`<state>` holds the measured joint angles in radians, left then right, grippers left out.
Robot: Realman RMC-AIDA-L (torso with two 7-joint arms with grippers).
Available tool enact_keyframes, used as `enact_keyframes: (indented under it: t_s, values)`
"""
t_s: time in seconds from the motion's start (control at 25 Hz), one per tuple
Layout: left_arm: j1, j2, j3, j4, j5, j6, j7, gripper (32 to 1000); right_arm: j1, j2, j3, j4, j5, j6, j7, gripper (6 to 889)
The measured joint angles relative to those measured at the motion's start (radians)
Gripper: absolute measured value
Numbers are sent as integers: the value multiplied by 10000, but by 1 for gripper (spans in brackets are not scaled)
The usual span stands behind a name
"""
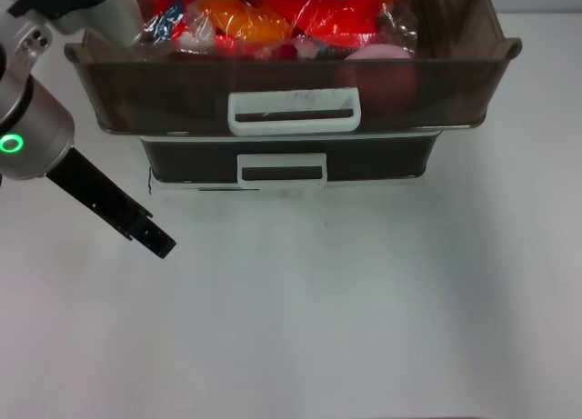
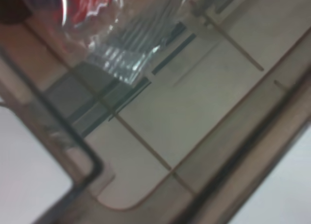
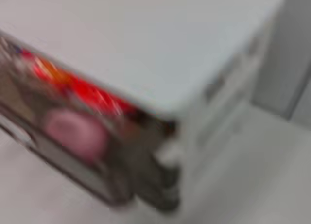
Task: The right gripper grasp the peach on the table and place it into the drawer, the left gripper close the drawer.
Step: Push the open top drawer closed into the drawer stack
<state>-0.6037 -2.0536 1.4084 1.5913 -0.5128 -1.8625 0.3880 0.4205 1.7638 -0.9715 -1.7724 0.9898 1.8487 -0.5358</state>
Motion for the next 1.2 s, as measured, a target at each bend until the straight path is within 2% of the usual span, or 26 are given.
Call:
enact_keyframes:
  t_s: [0.04,0.12,0.2,0.24,0.36,0.4,0.56,0.68,0.72,0.8,0.88,1.04,1.2]
  values:
    - [8,-2,-1,64,1,-8,0,816,-205,-160,3,425,-74,0,-383,866]
    - [33,-4,-1,137,-7,-22,-4,816,-379,-275,-3,1188,-427,-33,-1217,866]
    - [59,-2,-3,160,-13,-31,-8,816,-369,-137,25,2079,-1377,-141,-2138,866]
    - [65,-2,-2,173,-18,-42,-9,815,-307,-2,34,2431,-1922,-222,-2459,866]
    - [117,-18,-1,329,-170,-161,-24,815,117,679,57,3557,-3704,-736,-3397,866]
    - [148,-23,-3,423,-294,-215,-40,815,298,969,57,3939,-4215,-995,-3647,866]
    - [180,-25,70,670,-513,-320,-170,816,959,1907,-30,5171,-5681,-2081,-4225,866]
    - [179,-24,166,861,-533,-404,-260,816,1247,2391,-50,5441,-6106,-2417,-4543,866]
    - [179,-24,214,951,-568,-446,-279,816,1296,2486,-57,5457,-6128,-2457,-4628,866]
    - [179,-25,342,1160,-675,-508,-336,816,1348,2572,-66,5465,-6124,-2491,-4728,866]
    - [178,-24,543,1568,-961,-554,-453,816,1364,2584,-72,5472,-6098,-2517,-4764,866]
    - [132,-23,816,1987,-1406,-537,-663,815,1405,2590,-70,5585,-6007,-2670,-4774,866]
    - [-77,-19,1196,2082,-1794,-432,-720,815,1646,2643,-33,5978,-5981,-2941,-4780,866]
